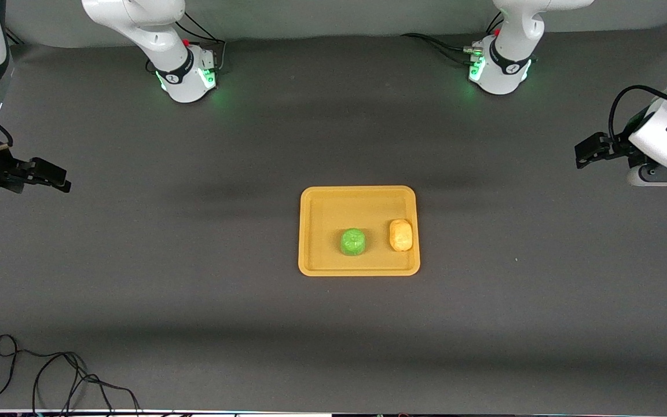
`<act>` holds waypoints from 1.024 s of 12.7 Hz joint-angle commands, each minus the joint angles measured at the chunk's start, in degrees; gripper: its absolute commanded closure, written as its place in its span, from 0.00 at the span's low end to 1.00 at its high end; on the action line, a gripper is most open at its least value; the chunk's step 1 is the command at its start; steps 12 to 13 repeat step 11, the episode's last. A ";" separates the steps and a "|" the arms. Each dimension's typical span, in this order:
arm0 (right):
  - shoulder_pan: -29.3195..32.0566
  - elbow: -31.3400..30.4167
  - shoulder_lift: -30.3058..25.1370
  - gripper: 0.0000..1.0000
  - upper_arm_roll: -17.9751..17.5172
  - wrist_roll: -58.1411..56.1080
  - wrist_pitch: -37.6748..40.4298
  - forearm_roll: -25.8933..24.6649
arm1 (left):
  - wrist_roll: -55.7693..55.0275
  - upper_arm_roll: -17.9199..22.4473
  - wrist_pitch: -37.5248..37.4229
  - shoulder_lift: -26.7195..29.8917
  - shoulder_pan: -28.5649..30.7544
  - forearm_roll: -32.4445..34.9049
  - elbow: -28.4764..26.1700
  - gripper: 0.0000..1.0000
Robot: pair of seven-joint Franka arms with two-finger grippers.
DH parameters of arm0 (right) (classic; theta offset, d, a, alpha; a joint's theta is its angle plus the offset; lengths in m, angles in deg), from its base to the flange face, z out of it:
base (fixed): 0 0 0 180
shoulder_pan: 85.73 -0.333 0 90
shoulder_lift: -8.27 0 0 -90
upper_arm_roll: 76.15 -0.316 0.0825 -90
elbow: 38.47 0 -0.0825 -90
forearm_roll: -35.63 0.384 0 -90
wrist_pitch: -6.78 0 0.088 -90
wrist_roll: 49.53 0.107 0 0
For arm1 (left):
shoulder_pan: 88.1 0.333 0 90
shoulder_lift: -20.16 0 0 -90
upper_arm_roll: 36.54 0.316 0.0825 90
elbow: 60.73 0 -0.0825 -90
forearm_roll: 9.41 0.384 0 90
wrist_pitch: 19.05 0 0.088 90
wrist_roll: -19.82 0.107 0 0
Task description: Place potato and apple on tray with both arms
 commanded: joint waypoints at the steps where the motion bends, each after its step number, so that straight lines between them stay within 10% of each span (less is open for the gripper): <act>1: 0.22 1.73 0.12 0.00 -0.92 0.88 3.17 0.65 | 0.80 -0.04 -0.76 -0.75 -0.14 -0.12 1.42 0.00; 13: -0.13 2.52 0.56 0.00 -0.66 1.41 3.62 0.82 | 0.89 -0.04 -0.93 -0.84 -0.05 -0.03 1.42 0.00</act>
